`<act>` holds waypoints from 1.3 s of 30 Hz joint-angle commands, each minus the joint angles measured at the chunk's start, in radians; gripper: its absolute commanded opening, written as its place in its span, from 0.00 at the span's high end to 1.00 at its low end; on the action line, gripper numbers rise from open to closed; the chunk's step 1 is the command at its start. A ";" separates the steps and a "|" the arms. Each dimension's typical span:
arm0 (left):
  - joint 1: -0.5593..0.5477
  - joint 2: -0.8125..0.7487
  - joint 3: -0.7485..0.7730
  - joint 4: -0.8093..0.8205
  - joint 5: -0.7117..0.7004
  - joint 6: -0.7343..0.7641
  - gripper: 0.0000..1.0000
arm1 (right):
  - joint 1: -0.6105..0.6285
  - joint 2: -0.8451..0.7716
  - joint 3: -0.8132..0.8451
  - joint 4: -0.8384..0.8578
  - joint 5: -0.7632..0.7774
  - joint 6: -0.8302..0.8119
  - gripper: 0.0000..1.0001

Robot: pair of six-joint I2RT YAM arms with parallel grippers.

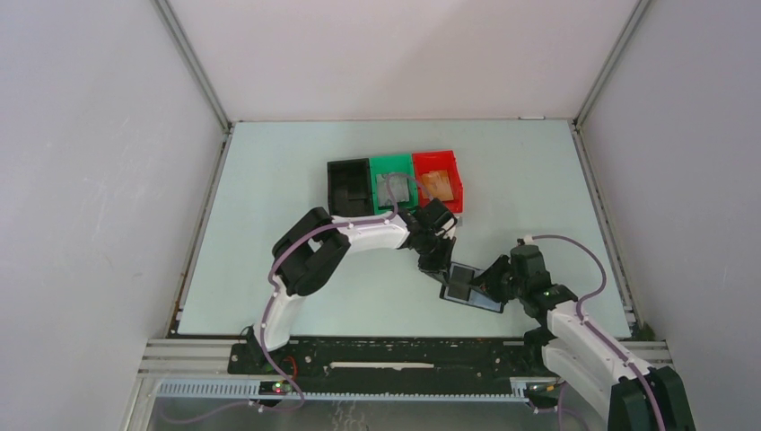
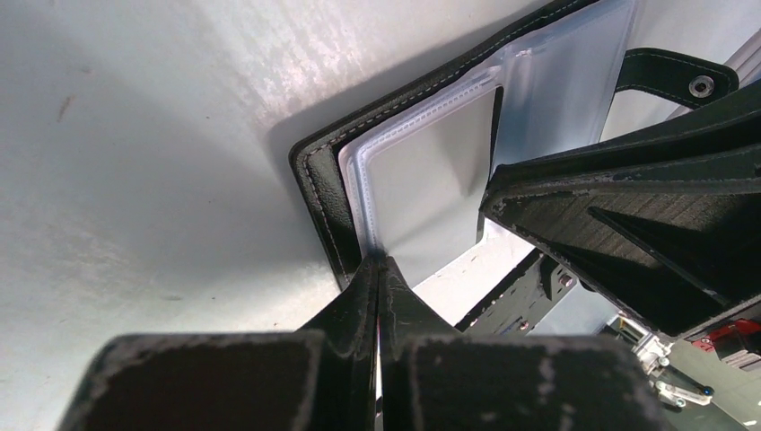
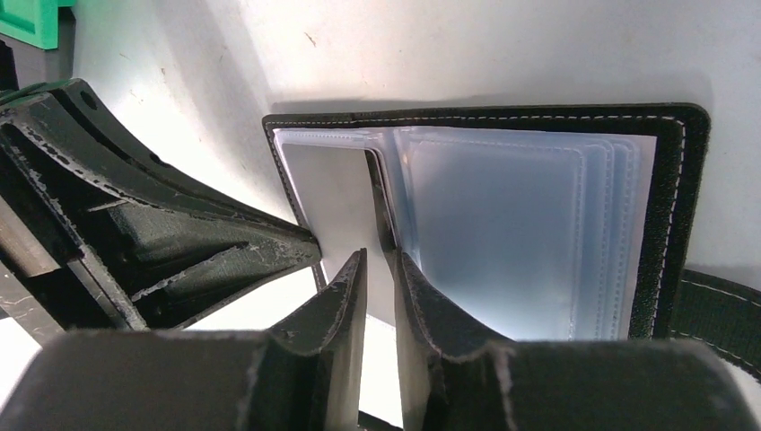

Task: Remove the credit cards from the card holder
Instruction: Remove the credit card from the card holder.

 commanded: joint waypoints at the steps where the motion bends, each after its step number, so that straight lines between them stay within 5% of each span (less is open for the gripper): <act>1: -0.009 0.043 0.031 -0.003 -0.014 0.003 1.00 | -0.002 0.024 -0.015 0.036 -0.013 0.007 0.76; 39: -0.006 0.053 0.029 -0.005 -0.001 0.015 1.00 | -0.071 -0.050 -0.024 -0.065 0.011 -0.063 0.72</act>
